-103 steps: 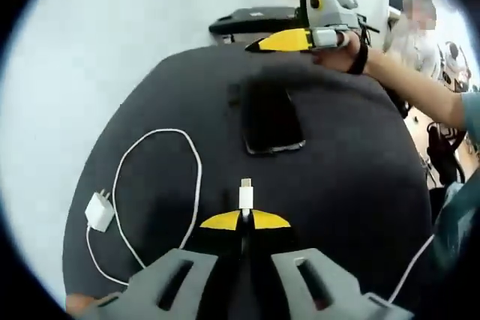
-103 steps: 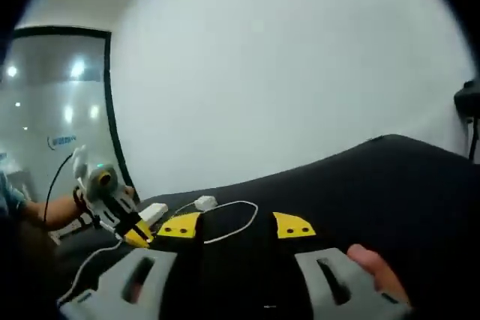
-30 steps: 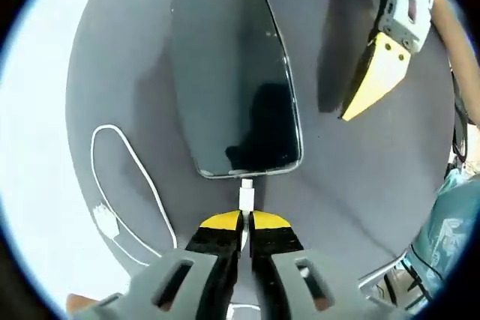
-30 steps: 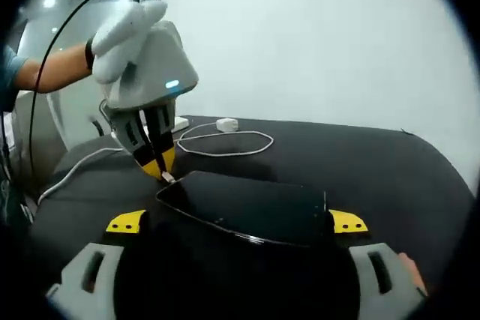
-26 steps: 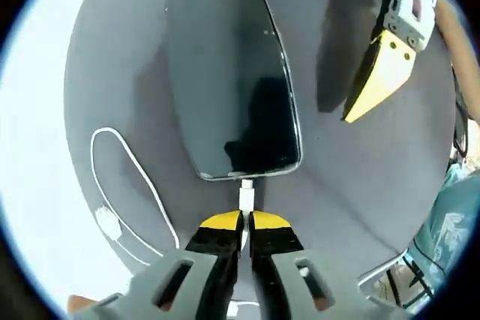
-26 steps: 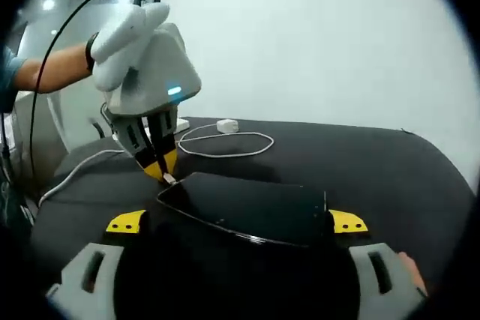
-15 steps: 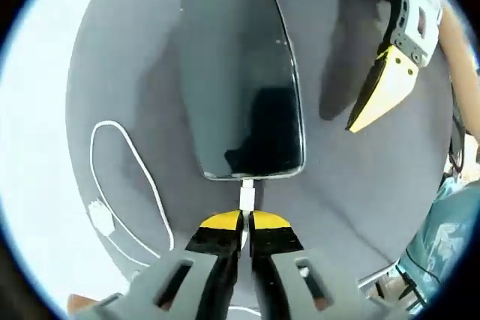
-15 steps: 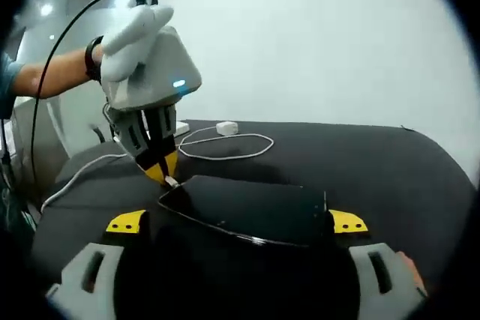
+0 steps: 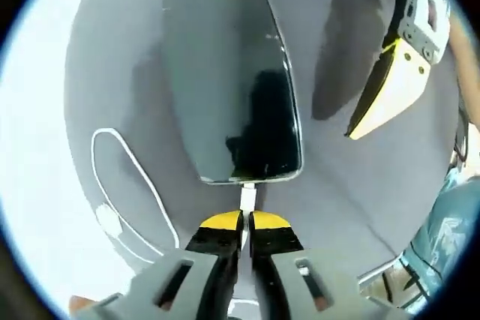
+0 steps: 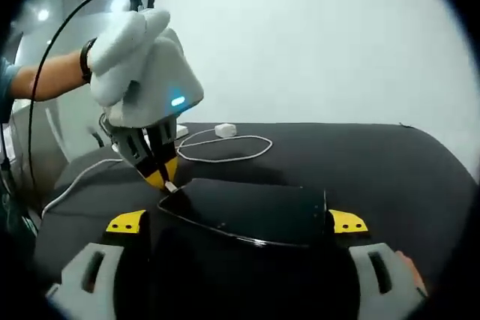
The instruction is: Connect the charging cable to the phone, plug the charger into the socket, and turn on the power strip switch to charge the phone.
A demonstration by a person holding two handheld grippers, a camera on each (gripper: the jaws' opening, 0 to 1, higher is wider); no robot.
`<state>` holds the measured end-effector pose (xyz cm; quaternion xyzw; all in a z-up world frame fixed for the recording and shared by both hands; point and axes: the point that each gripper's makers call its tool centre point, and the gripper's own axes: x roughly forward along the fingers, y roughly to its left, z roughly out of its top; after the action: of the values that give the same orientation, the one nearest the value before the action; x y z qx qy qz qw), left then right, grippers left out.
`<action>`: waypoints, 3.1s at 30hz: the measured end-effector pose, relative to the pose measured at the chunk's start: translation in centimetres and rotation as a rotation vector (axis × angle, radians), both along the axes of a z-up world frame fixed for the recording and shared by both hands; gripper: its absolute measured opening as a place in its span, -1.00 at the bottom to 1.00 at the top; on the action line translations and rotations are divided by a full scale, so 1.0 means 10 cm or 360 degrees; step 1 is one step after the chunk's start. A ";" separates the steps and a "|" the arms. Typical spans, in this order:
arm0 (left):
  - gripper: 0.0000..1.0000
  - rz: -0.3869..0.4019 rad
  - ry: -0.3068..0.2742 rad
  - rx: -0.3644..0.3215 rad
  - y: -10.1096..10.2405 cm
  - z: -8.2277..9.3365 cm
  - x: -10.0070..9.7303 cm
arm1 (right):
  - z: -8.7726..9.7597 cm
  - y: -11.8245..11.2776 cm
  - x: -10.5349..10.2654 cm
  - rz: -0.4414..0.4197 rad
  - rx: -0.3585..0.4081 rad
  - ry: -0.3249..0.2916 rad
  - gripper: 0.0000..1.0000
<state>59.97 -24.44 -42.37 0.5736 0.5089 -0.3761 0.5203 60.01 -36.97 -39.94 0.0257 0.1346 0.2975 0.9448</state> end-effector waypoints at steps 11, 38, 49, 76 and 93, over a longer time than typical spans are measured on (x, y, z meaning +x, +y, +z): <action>-1.00 0.0016 -0.0008 -0.0005 -0.04 -0.01 -0.03 | 0.02 0.01 -0.01 -0.0022 0.0042 0.0010 0.85; -0.97 -0.0218 0.0253 -0.0330 -0.04 -0.04 -0.04 | 0.00 -0.05 0.07 -0.0024 0.0014 -0.0002 0.85; -1.00 -0.0196 0.0224 0.0329 0.30 -0.04 -0.01 | 0.00 -0.01 0.03 -0.0029 0.0009 -0.0007 0.85; -1.00 -0.0061 0.0394 0.0227 0.08 -0.05 -0.11 | -0.01 -0.04 0.08 -0.0029 0.0000 -0.0017 0.85; -1.00 0.0089 0.0442 0.0267 0.00 -0.05 -0.08 | 0.00 -0.04 0.08 -0.0032 -0.0001 -0.0019 0.85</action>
<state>59.19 -24.39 -42.88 0.5432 0.6213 -0.3932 0.4054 60.79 -37.34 -39.99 0.0250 0.1286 0.2880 0.9486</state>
